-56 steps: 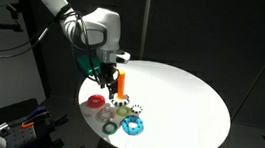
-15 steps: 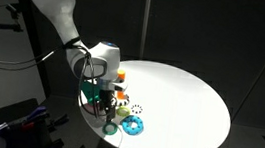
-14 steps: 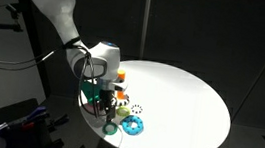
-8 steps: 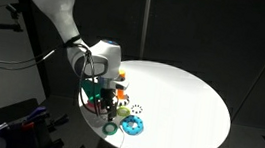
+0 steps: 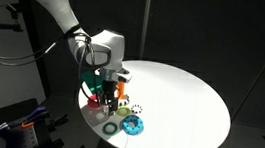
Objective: Put the clear ring through the pole
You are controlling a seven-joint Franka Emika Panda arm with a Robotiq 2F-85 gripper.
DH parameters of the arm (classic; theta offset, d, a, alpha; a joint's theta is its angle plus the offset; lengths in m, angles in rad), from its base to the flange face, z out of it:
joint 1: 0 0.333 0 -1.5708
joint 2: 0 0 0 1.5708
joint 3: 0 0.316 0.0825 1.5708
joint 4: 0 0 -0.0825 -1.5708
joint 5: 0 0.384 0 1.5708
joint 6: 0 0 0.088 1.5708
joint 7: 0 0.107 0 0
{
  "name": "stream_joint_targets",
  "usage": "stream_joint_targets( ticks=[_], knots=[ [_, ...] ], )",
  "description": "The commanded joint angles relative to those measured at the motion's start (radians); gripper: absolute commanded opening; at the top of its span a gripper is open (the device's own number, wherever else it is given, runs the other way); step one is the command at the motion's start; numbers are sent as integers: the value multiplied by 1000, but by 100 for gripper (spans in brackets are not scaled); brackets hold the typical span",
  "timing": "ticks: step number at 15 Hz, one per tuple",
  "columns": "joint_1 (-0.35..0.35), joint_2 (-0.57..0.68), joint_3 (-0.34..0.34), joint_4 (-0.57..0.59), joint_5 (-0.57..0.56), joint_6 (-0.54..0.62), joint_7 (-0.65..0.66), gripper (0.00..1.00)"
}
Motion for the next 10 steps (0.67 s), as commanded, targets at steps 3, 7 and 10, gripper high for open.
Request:
stream_joint_targets(
  ticks=[3,7,10],
  knots=[
    [-3,-94,-9,38,-21,-139,10,68],
    [-4,-142,-6,71,-21,-211,14,68],
    [-6,-169,-4,101,-18,-259,17,68]
  ],
)
